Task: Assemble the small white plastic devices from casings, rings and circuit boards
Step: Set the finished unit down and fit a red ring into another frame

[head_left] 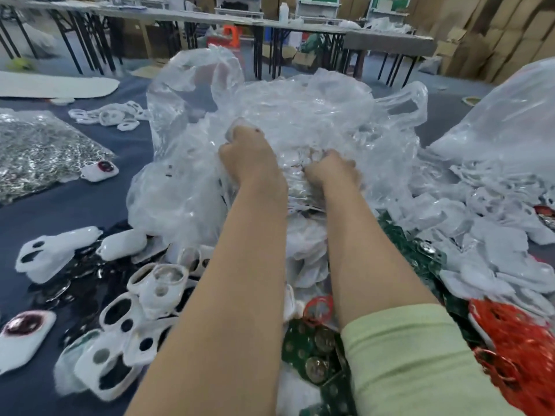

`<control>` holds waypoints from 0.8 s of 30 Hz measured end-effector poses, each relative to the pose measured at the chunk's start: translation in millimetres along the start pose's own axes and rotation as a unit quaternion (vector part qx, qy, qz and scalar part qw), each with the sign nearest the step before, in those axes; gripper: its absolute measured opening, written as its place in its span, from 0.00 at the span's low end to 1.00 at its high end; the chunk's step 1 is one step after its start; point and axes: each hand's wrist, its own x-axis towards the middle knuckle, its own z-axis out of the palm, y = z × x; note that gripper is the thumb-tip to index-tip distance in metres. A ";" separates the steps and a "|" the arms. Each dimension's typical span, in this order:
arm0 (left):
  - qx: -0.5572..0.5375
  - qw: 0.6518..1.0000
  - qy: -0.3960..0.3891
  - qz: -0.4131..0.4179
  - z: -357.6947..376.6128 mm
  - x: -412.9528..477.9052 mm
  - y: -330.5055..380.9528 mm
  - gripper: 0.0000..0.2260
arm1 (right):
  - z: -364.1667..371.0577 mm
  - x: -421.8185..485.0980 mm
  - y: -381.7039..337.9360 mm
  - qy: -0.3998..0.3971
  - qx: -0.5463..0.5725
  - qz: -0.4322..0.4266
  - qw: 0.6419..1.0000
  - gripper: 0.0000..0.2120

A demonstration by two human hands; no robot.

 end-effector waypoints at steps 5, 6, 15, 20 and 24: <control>0.047 0.998 -0.026 0.020 1.8 -12.5 -1.0 0.04 | 3.3 -6.4 -4.7 0.064 -0.004 -0.076 0.995 0.14; 0.052 0.998 -0.031 0.014 0.8 -11.8 -3.7 0.04 | 3.3 -8.4 -4.9 0.070 0.022 -0.082 0.994 0.13; 0.023 0.997 -0.072 -0.031 -11.4 -13.0 -7.5 0.06 | 8.2 -13.2 -0.6 0.117 0.100 -0.110 0.982 0.13; 0.029 0.997 -0.064 -0.035 -11.5 -12.4 -5.8 0.04 | 12.7 -9.2 -3.0 0.024 -0.003 -0.021 0.999 0.23; 0.025 0.996 -0.069 -0.040 -9.9 -9.0 -8.9 0.03 | 12.1 -6.5 -3.5 0.016 -0.035 -0.021 0.999 0.21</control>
